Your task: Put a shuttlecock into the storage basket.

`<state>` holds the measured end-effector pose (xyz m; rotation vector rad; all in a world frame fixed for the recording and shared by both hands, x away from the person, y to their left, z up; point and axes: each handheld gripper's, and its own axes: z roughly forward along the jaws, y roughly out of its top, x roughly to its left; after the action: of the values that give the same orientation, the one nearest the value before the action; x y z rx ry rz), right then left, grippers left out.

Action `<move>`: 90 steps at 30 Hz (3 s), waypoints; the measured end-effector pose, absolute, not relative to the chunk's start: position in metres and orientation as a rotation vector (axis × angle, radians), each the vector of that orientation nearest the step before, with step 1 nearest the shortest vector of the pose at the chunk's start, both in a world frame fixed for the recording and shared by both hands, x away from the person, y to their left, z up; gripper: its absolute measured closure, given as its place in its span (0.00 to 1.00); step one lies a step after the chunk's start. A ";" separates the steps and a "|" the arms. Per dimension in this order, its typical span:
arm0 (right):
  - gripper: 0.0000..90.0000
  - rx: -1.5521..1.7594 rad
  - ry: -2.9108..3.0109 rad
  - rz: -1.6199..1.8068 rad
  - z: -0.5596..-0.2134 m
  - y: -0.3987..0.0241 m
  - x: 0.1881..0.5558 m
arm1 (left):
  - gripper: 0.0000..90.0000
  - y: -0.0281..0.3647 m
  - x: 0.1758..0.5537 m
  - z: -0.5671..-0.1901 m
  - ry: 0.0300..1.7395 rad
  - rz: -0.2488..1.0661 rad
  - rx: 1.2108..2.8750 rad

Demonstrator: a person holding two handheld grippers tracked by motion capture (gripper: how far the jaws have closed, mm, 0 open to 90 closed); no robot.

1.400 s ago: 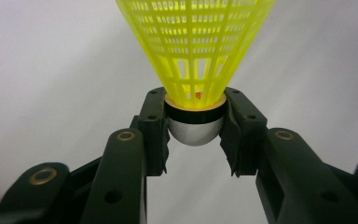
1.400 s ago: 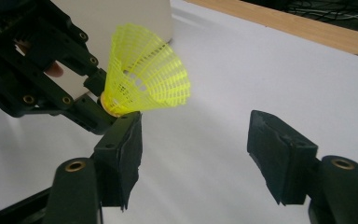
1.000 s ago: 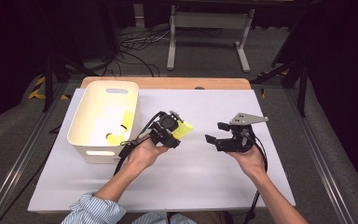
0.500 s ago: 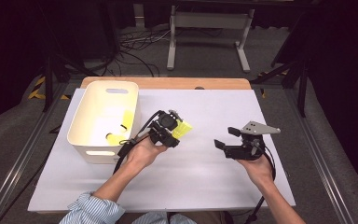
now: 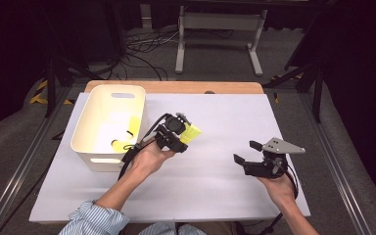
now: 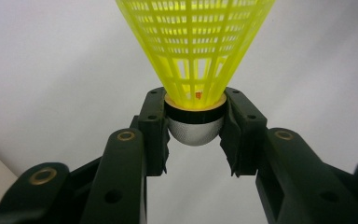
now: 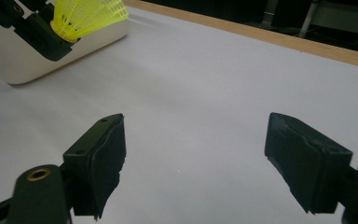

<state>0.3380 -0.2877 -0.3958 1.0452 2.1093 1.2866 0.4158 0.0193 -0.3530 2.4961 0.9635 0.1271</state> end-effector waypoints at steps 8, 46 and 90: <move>0.21 1.053 2.076 1.291 -0.402 -0.294 0.329 | 0.72 0.023 0.417 -0.348 0.969 0.120 2.485; 0.16 1.137 1.963 1.310 -0.447 -0.315 0.295 | 0.72 0.046 0.419 -0.315 1.013 0.143 2.437; 0.16 1.143 1.963 1.257 -0.451 -0.317 0.289 | 0.72 0.081 0.443 -0.290 1.154 0.192 2.421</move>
<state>0.2894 -0.3175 -0.4514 1.1433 1.9629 1.2567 0.4428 0.0811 -0.2899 2.4215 1.1537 0.1918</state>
